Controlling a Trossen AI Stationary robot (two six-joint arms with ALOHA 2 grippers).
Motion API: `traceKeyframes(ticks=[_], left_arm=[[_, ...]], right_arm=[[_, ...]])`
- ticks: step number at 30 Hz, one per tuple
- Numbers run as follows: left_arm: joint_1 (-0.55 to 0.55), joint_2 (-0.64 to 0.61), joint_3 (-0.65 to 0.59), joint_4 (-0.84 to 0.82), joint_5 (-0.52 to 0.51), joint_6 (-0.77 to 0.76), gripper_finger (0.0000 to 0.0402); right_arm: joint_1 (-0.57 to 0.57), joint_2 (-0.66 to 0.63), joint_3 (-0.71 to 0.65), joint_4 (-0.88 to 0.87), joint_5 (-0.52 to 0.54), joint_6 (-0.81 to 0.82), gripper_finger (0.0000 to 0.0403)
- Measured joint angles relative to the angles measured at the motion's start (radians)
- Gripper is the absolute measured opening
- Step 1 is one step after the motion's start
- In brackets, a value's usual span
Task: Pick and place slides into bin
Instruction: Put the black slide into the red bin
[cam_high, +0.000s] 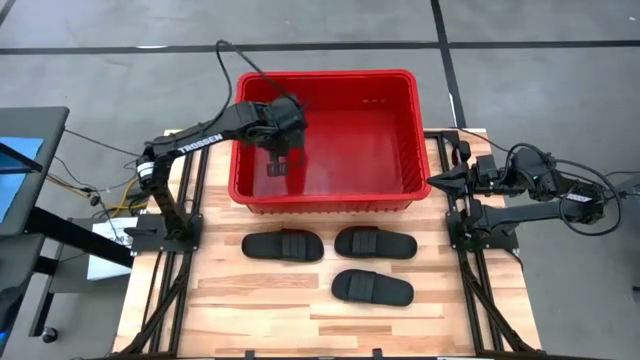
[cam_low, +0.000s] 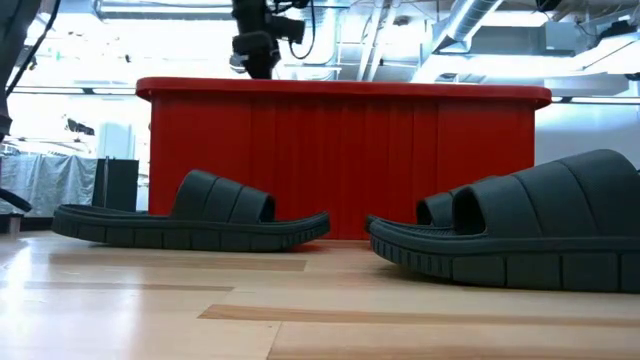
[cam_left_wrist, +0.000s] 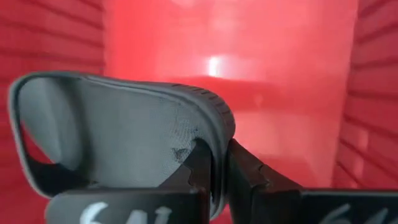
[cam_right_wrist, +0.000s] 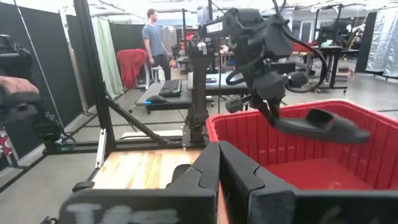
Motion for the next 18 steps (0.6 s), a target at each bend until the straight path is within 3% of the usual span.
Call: traceKeyframes(ticks=[7,18], left_arm=[[0.012,0.0,0.0,-0.097,0.026,0.013,0.0007],[0.085,0.0,0.0,-0.081,0.085,0.065,0.0007]], right_arm=[[0.0,0.0,0.0,0.0,0.0,0.0,0.0],[0.0,0.0,0.0,0.0,0.0,0.0,0.0]])
